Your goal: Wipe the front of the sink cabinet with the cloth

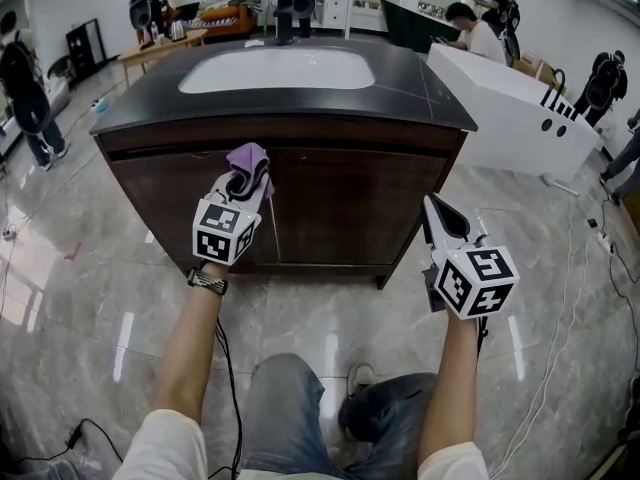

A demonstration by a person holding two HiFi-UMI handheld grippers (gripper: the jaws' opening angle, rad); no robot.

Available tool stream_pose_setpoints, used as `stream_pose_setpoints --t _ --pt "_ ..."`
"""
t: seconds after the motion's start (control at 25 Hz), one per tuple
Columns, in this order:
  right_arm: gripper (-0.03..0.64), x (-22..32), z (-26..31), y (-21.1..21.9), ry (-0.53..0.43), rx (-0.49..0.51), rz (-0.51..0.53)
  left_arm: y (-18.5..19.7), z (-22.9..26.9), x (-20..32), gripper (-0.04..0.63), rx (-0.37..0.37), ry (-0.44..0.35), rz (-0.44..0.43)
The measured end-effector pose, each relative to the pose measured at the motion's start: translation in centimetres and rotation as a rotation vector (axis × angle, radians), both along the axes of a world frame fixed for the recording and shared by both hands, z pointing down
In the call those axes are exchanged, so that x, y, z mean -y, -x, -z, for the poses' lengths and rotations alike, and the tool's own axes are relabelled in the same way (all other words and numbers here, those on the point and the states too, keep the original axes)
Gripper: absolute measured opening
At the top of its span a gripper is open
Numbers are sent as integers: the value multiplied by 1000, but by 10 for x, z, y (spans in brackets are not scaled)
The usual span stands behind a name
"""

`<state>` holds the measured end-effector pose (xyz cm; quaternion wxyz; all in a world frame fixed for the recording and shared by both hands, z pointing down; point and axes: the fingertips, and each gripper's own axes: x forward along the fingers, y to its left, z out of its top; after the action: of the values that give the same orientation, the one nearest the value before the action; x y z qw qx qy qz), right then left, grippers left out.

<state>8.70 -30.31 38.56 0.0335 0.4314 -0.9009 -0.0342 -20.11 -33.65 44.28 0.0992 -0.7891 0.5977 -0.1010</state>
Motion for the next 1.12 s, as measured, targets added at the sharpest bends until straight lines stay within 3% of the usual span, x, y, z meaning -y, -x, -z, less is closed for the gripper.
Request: stream_pose_setpoints --t 0.48,0.96,1.12 --pt "8 7 -16 -49 41 40 -77 -97 -9 24 43 8 30 -128" --pt "8 -2 -28 -79 68 21 -107 -189 -1 54 43 -54 6 -230" --pt "8 -4 -23 -105 69 77 -151 -212 0 59 43 -63 7 -269"
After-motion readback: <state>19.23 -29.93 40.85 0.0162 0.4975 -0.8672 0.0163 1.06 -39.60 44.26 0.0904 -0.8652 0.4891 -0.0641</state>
